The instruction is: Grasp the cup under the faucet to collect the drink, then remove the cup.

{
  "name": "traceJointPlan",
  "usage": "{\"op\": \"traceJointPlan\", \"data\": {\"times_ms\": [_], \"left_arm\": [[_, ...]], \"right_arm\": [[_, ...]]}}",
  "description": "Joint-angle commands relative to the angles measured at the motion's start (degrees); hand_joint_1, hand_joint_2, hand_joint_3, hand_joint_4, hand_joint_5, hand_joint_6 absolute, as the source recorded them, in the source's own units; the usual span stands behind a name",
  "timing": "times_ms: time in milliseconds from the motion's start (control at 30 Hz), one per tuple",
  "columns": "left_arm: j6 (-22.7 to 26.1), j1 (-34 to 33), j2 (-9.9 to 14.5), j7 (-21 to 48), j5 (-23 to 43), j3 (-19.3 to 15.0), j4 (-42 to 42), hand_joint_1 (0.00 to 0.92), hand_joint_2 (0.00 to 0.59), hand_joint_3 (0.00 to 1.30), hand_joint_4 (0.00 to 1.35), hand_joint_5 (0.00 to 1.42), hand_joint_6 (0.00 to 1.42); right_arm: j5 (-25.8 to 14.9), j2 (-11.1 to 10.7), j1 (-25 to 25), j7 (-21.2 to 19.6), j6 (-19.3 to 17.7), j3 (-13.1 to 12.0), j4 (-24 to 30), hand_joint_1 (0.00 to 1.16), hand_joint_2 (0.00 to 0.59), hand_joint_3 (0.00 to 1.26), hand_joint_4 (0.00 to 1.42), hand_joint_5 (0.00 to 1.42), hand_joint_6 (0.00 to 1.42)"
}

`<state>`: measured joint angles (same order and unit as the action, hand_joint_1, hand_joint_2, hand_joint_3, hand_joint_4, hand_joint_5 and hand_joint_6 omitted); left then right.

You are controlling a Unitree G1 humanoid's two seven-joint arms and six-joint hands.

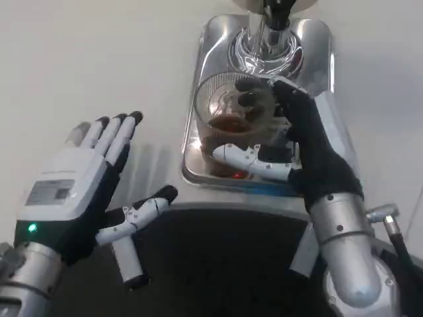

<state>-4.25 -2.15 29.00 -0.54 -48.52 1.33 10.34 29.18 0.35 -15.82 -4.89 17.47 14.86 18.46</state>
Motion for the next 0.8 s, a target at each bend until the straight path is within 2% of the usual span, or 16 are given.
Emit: {"op": "traceJointPlan", "data": {"times_ms": [33, 200, 367, 600, 800], "left_arm": [[4.15, 0.68, 2.20, 4.59, -4.27, 1.51, 2.06, 0.000, 0.145, 0.00, 0.00, 0.00, 0.00], [6.49, -0.19, 4.34, 8.28, -5.60, 1.70, 3.07, 0.000, 0.140, 0.00, 0.00, 0.00, 0.00], [5.28, -0.52, 6.85, 8.81, -6.63, 1.99, 4.32, 0.000, 0.138, 0.00, 0.00, 0.00, 0.00], [5.24, 3.82, 7.63, 9.33, -6.17, 0.62, 10.26, 0.000, 0.144, 0.00, 0.00, 0.00, 0.00], [4.13, 8.44, 7.84, 9.74, -5.47, -1.24, 15.73, 0.000, 0.142, 0.00, 0.00, 0.00, 0.00]], "right_arm": [[-1.38, -0.46, 3.55, 3.08, -0.36, 0.62, 6.69, 1.16, 0.245, 0.78, 0.80, 0.84, 1.09], [-3.29, -2.64, 7.97, 7.73, -0.38, 0.02, 13.10, 1.16, 0.245, 0.78, 0.80, 0.83, 1.09], [-4.47, -4.08, 12.09, 10.88, 0.35, 0.05, 18.97, 1.16, 0.245, 0.77, 0.79, 0.83, 1.09], [-4.41, -5.13, 19.66, 13.80, 2.92, 1.37, 28.98, 1.16, 0.250, 0.76, 0.78, 0.82, 1.08], [-4.21, -6.48, 24.26, 16.34, 4.56, 2.66, 35.76, 1.16, 0.245, 0.77, 0.79, 0.84, 1.10]]}}
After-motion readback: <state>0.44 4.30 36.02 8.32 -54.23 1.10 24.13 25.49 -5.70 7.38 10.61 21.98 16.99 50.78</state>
